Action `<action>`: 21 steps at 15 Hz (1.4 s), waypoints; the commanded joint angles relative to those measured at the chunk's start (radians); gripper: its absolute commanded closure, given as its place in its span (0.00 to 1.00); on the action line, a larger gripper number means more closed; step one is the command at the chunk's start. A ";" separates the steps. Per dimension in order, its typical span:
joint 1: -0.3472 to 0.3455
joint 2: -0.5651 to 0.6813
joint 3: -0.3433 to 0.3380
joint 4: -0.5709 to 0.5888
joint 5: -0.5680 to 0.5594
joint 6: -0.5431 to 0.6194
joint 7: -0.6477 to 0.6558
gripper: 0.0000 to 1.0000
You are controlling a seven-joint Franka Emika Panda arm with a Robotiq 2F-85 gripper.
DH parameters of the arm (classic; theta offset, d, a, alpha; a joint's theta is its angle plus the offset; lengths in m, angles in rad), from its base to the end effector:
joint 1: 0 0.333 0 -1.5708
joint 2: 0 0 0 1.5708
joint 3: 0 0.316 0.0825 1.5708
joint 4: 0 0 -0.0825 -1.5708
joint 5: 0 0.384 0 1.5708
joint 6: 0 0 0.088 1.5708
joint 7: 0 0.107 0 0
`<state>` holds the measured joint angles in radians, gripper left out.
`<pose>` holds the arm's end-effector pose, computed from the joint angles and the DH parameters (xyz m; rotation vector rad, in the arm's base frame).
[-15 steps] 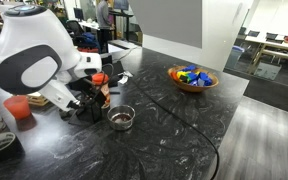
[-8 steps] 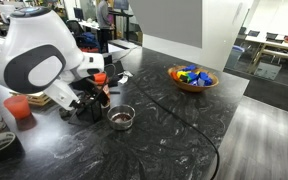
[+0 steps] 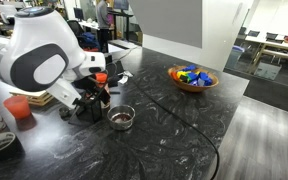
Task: Put the scissors on the table
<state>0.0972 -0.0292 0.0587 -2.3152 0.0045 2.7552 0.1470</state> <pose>0.5375 0.0844 0.4061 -2.9883 -0.0083 -0.7057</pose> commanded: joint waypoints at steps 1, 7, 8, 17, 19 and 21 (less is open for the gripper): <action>-0.009 0.028 0.010 0.027 -0.030 0.014 0.015 0.08; -0.003 0.040 0.014 0.041 -0.022 0.022 0.000 0.62; -0.003 0.041 0.014 0.041 -0.021 0.022 -0.001 0.68; -0.001 0.039 0.018 0.036 -0.014 0.021 -0.010 0.98; 0.000 0.031 0.019 0.034 -0.006 0.021 -0.015 0.98; 0.006 0.011 0.025 0.029 0.013 0.021 -0.024 0.98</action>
<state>0.1019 -0.0033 0.0716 -2.2855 -0.0045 2.7640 0.1450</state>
